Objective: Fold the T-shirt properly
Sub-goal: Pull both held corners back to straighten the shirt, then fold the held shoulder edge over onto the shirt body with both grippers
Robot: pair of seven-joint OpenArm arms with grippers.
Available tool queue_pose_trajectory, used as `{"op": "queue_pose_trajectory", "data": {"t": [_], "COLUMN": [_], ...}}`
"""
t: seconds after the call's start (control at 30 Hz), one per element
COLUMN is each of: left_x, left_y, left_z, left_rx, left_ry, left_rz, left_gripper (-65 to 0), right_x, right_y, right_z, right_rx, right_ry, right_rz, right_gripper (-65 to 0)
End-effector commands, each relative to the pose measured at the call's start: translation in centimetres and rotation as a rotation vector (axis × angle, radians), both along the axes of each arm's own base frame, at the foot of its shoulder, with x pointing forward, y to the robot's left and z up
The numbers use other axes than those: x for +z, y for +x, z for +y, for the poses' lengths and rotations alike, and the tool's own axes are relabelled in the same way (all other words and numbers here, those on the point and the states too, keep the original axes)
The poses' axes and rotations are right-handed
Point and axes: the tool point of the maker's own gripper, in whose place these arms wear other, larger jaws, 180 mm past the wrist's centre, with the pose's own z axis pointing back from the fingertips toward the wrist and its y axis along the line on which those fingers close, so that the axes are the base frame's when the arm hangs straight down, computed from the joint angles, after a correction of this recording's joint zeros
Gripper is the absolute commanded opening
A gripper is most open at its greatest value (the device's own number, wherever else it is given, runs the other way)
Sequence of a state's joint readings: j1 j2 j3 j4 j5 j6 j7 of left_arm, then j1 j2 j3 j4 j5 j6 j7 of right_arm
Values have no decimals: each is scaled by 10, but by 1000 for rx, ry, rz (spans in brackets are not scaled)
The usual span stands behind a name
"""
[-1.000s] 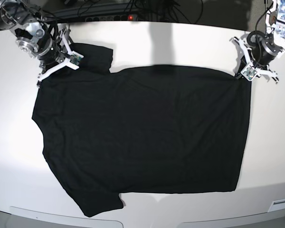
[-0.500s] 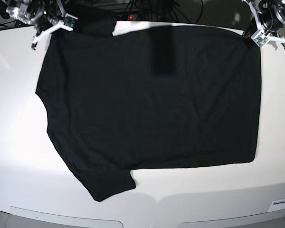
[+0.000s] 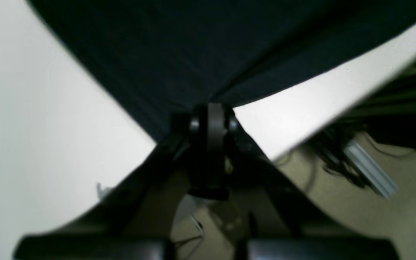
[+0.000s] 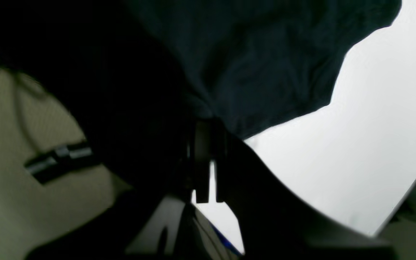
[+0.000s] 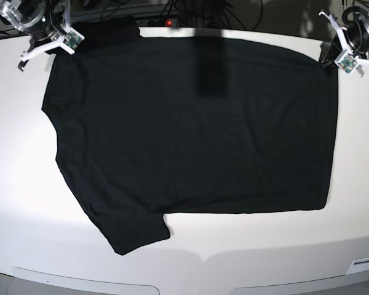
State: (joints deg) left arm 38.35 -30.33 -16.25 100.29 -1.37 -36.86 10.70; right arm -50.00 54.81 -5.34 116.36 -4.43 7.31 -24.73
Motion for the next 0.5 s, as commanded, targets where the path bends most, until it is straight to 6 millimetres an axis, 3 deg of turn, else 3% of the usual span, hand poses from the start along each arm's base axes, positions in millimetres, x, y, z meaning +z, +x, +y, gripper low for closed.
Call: {"op": "queue_pose_trajectory", "data": {"t": [0.0,0.2,0.47], "left_x": [12,22,42], "left_y": [14,38,74], "left_z": [5,12,12], "left_rx": [12,47,70], "left_ry": [7,31,22], "left_rz": [-55,-116,-214], "left_gripper": [-650,-650,-650], "right_x": [13,30,28], "right_y": [18,65,108], "right_z": [3,5,-20], "right_rx": [6,-26,-85], "right_ry": [16,85,128], "right_rz": [-67,-184,-221], "right_gripper": [-650,-650,-650]}}
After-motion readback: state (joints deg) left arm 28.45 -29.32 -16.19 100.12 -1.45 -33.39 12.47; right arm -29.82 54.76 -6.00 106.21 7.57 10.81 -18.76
